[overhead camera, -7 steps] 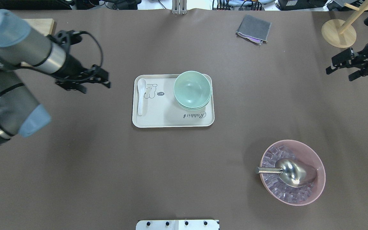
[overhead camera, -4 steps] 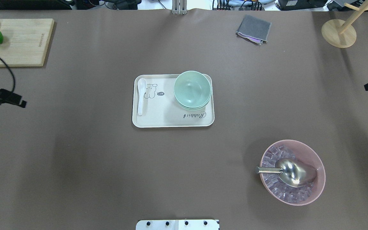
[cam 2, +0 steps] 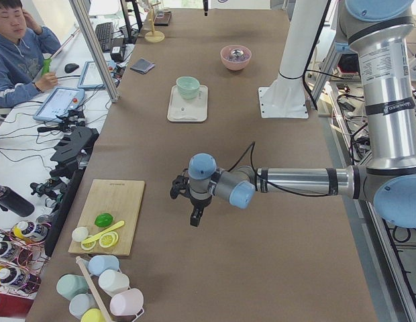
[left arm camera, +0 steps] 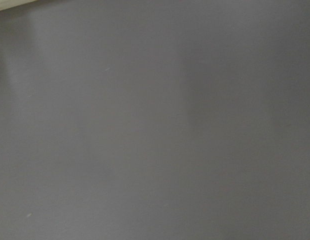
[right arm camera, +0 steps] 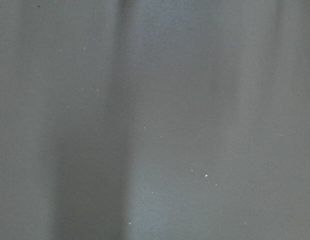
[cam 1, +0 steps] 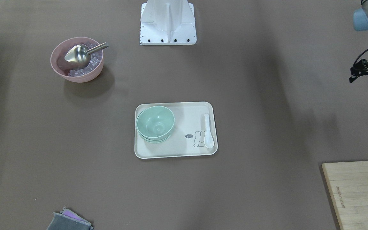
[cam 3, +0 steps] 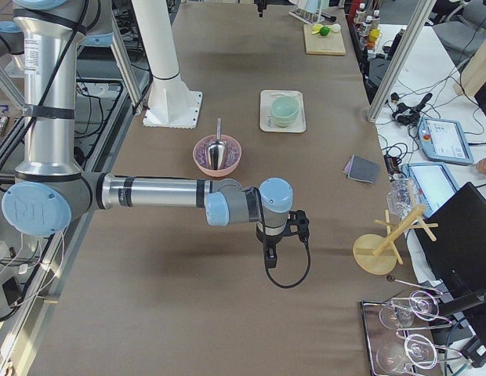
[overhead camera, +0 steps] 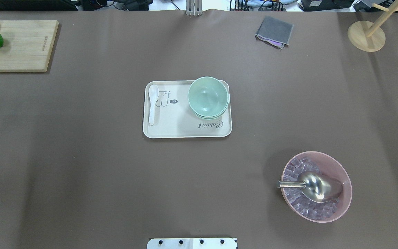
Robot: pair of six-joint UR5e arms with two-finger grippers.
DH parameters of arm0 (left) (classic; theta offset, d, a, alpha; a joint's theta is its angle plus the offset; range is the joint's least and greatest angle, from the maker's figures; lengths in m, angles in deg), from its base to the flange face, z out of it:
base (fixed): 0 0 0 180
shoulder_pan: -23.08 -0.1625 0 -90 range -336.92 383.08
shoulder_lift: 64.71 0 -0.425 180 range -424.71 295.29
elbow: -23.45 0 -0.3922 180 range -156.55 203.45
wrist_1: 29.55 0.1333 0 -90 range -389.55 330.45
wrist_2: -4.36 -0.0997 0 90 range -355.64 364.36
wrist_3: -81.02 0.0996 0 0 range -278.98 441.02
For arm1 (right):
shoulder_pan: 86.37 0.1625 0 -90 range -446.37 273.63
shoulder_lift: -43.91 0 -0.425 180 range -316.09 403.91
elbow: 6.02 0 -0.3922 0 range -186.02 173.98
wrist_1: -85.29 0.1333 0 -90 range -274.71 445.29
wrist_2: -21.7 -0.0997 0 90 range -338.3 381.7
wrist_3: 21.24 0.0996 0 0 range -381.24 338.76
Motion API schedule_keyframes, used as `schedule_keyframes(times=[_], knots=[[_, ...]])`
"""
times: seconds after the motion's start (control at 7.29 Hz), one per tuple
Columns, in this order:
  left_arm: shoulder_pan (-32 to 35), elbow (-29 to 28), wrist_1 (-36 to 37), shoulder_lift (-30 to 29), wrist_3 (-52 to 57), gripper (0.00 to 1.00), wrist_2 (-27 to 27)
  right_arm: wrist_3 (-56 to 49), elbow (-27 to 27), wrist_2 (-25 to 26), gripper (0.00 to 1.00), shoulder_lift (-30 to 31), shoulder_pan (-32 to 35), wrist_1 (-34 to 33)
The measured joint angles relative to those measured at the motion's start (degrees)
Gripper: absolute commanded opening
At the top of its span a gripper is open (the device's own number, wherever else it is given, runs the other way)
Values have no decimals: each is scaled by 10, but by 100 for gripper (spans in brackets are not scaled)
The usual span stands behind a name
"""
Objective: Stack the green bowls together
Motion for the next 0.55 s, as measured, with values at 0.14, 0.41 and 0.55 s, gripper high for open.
schedule_keyframes(times=[0.14,0.41,0.55], knots=[[23,-4,32,-3,13,98,25,-9,17,0,100,15,6,-10],[57,50,166,-12,27,98,68,-12,34,2,100,31,7,-17],[65,81,212,-9,48,98,73,-11,34,3,100,31,5,-17]])
